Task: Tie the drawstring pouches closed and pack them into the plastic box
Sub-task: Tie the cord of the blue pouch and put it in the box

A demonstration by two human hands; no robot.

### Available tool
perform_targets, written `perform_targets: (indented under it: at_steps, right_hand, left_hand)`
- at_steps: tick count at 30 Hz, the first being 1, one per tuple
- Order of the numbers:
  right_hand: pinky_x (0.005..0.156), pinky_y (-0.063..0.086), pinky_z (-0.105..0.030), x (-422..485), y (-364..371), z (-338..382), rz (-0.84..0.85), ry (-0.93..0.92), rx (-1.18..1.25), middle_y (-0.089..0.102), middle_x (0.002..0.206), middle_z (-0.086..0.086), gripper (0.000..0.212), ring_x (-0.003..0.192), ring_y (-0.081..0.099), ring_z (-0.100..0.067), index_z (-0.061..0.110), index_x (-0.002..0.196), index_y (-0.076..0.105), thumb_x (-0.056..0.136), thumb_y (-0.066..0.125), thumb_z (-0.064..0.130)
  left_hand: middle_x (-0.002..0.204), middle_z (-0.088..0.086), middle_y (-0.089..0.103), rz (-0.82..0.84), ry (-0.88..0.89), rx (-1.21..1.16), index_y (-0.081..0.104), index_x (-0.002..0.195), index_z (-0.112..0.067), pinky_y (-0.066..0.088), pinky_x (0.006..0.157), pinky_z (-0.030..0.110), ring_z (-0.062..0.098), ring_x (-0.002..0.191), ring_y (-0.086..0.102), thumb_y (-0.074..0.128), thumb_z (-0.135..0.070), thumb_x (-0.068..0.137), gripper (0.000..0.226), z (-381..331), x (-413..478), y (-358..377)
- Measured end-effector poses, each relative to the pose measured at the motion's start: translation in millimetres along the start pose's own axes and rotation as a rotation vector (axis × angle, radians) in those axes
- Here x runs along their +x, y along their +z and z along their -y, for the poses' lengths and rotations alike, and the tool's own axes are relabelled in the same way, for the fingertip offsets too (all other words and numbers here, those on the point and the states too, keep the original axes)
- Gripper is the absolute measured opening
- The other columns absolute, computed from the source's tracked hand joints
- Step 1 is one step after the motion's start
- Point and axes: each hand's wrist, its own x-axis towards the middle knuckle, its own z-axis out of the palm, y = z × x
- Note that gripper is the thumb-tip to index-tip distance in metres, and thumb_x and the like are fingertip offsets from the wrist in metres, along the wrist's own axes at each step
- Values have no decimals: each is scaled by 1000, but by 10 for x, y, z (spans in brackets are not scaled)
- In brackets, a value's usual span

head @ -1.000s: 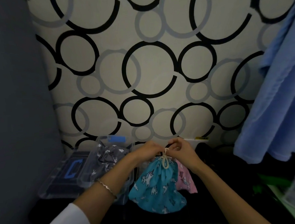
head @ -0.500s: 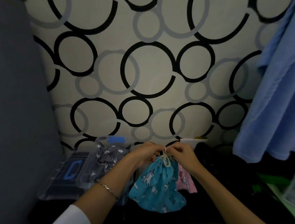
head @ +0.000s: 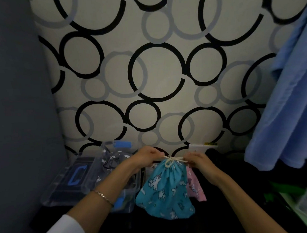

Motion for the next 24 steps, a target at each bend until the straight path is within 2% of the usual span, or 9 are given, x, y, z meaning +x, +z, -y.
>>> perform_targets:
  at_steps: [1, 3, 6, 9, 12, 14, 17, 20, 24]
  right_hand:
    - [81, 45, -31, -16, 27, 20, 54, 18, -21, 65, 79, -2, 9, 84, 60, -20, 21, 75, 70, 83, 67, 22]
    - [93, 50, -29, 8, 87, 13, 195, 79, -65, 71, 105, 1, 31, 103, 66, -15, 20, 107, 66, 78, 77, 21]
    - [78, 55, -20, 26, 214, 31, 342, 76, -178, 75, 102, 1, 25, 95, 71, -12, 21, 103, 69, 81, 78, 20]
    - [73, 57, -23, 60, 259, 80, 241, 65, -104, 77, 98, 1, 19, 91, 73, -15, 16, 104, 69, 87, 73, 23]
    - [82, 59, -34, 137, 217, 148, 93, 12, -21, 74, 108, -8, 21, 95, 72, -22, 13, 110, 65, 90, 68, 21]
    - [78, 59, -31, 164, 189, 246, 28, -39, 18, 73, 108, -9, 18, 94, 72, -21, 14, 110, 65, 92, 65, 18]
    - [75, 60, -29, 186, 163, 489, -40, -110, 6, 73, 108, -10, 18, 93, 72, -20, 13, 110, 66, 94, 62, 19]
    - [82, 59, -35, 195, 147, 790, -55, -207, -86, 74, 106, -9, 16, 93, 72, -20, 15, 107, 68, 93, 62, 21]
    - [79, 59, -30, 92, 197, 1129, 16, -299, -46, 75, 105, -7, 19, 95, 72, -19, 15, 110, 68, 92, 63, 17]
  left_hand:
    - [48, -18, 55, 13, 7, -10, 66, 71, -23, 37, 52, 18, 3, 53, 49, 56, -29, 97, 28, 5, -2, 6]
    - [47, -20, 56, 50, 23, -15, 68, 81, -22, 41, 52, 14, -6, 48, 51, 54, -31, 97, 24, -8, -10, 21]
    - [64, -14, 65, 62, 28, -14, 70, 85, -21, 51, 75, 27, 3, 71, 61, 56, -33, 96, 22, -3, -31, -7]
    - [95, 1, 68, -153, 96, 275, 66, 91, -18, 51, 88, 39, 18, 94, 62, 56, -42, 94, 27, 42, -30, -60]
    - [66, -1, 61, -321, 130, 392, 58, 68, -16, 47, 69, 34, 20, 68, 57, 41, -51, 98, 49, 61, -99, -87]
    - [66, -1, 69, 53, -126, 138, 67, 73, -16, 47, 67, 29, 18, 68, 63, 22, -65, 96, 70, 74, -161, -74]
    - [112, 14, 71, 601, -458, -306, 53, 131, -2, 53, 87, 29, 23, 98, 69, 3, -86, 76, 112, 148, -215, 14]
    - [143, 28, 45, 604, -517, -669, 31, 148, -5, 37, 113, 42, 40, 128, 48, 5, -91, 70, 119, 187, -182, 182]
    - [150, 24, 37, 518, -355, -1040, 39, 147, -13, 23, 117, 55, 46, 138, 33, 12, -92, 72, 111, 54, 2, 323]
